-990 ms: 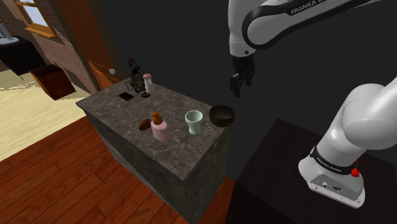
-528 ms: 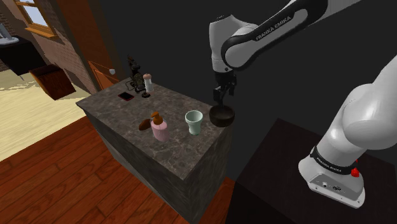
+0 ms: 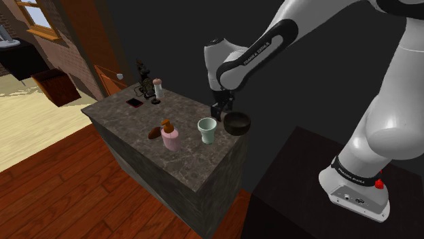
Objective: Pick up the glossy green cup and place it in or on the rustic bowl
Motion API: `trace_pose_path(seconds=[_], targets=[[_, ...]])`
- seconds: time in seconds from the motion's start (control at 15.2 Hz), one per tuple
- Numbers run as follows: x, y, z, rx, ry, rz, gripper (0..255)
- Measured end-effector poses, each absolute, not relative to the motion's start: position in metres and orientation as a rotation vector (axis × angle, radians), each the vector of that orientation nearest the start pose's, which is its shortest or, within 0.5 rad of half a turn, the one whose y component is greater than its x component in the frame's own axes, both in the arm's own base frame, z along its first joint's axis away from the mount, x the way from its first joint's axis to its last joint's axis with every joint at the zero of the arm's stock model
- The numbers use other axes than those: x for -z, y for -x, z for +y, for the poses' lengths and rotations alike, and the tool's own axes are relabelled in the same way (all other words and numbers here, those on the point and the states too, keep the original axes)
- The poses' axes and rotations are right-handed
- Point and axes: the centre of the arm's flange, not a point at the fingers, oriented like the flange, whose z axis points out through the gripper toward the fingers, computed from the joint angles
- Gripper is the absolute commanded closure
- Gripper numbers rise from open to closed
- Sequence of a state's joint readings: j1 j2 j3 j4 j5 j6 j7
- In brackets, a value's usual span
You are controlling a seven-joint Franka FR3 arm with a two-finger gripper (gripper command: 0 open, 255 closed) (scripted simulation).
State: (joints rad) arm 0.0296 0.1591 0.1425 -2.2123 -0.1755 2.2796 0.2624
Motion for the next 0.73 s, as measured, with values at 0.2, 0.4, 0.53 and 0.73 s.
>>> trace_pose_path(seconds=[0.2,0.4,0.53,0.73], targets=[[-0.272,-0.556,0.1,-0.087,3.265,-0.063,0],[-0.248,-0.584,0.109,-0.07,3.269,-0.076,0],[-0.227,-0.597,0.117,-0.056,3.272,-0.087,0],[-0.203,-0.628,0.125,-0.041,3.276,-0.101,0]])
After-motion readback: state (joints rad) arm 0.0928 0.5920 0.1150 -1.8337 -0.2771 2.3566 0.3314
